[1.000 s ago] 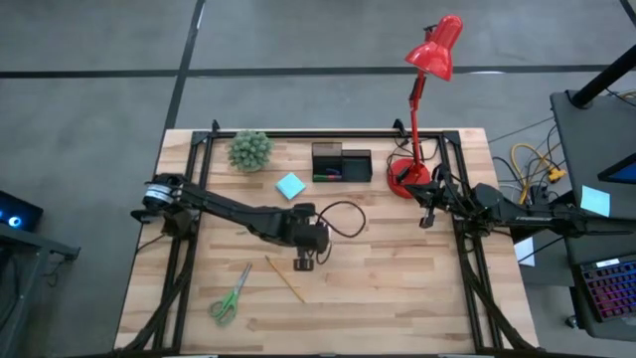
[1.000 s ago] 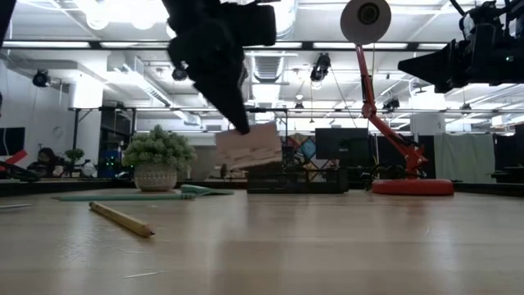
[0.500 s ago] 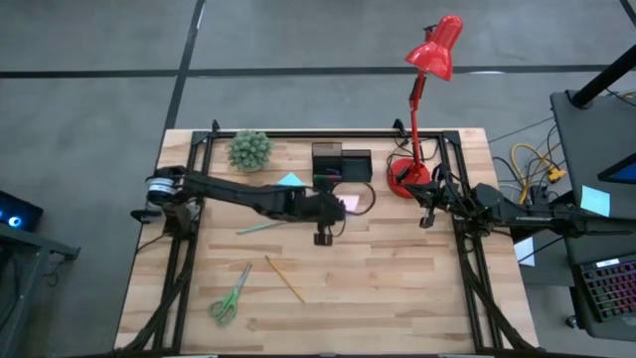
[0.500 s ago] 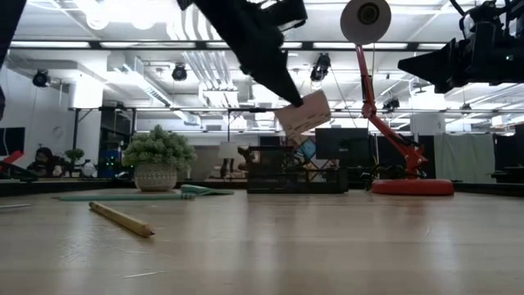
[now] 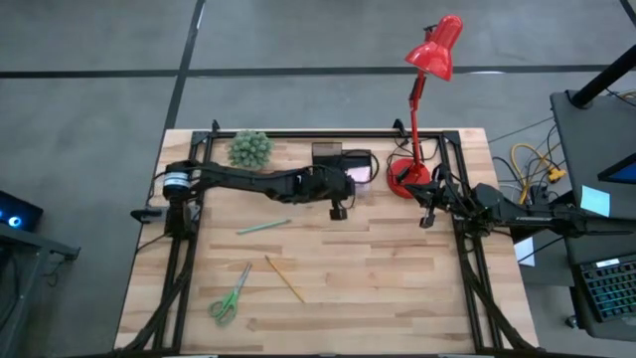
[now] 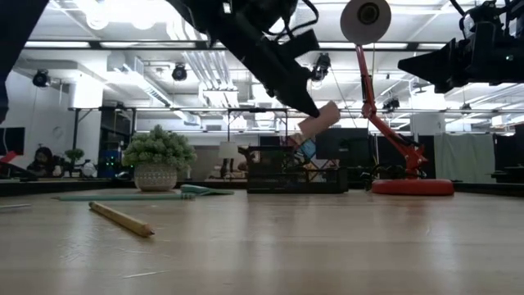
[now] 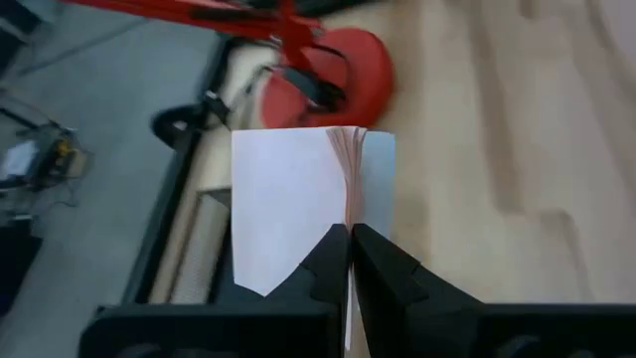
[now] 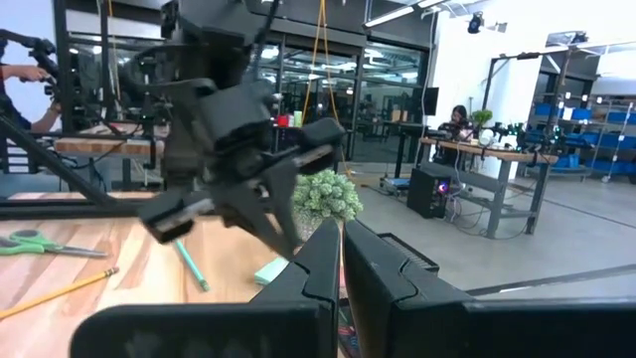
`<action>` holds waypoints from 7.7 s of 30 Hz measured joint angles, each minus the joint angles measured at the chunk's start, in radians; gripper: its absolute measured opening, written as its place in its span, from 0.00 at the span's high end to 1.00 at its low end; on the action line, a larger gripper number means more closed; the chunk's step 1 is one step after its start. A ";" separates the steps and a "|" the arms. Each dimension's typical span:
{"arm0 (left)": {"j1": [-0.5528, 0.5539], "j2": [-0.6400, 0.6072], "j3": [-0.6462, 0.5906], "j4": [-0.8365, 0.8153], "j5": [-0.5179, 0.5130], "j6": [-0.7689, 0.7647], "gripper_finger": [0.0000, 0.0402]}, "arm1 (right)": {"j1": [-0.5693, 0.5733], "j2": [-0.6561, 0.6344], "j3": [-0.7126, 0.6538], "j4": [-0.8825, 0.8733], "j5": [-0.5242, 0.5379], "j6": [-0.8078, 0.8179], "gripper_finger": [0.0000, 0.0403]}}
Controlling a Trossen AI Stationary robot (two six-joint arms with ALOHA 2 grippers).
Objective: Pick and place office supplies into organizer
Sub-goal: Put the pink sticky notes into the desk organizer, then put the sky blue sticky notes into the desk organizer
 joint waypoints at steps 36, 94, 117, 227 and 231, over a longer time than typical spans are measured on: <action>0.114 0.269 0.208 -0.014 -0.165 0.104 1.00 | 0.000 -0.001 0.000 0.084 0.000 -0.019 0.98; 0.122 0.330 0.213 0.027 -0.077 0.076 1.00 | 0.000 -0.001 0.000 0.083 0.000 -0.029 0.98; 0.127 0.331 0.213 0.026 -0.108 0.074 1.00 | 0.000 -0.001 0.000 0.084 0.000 -0.030 0.98; -0.165 -0.409 -0.560 -0.451 -0.217 0.011 0.61 | 0.000 0.000 0.000 0.079 0.000 -0.018 0.98; -0.149 -0.386 -0.584 -0.389 -0.218 0.160 0.61 | 0.000 0.000 0.000 0.079 0.000 -0.018 0.98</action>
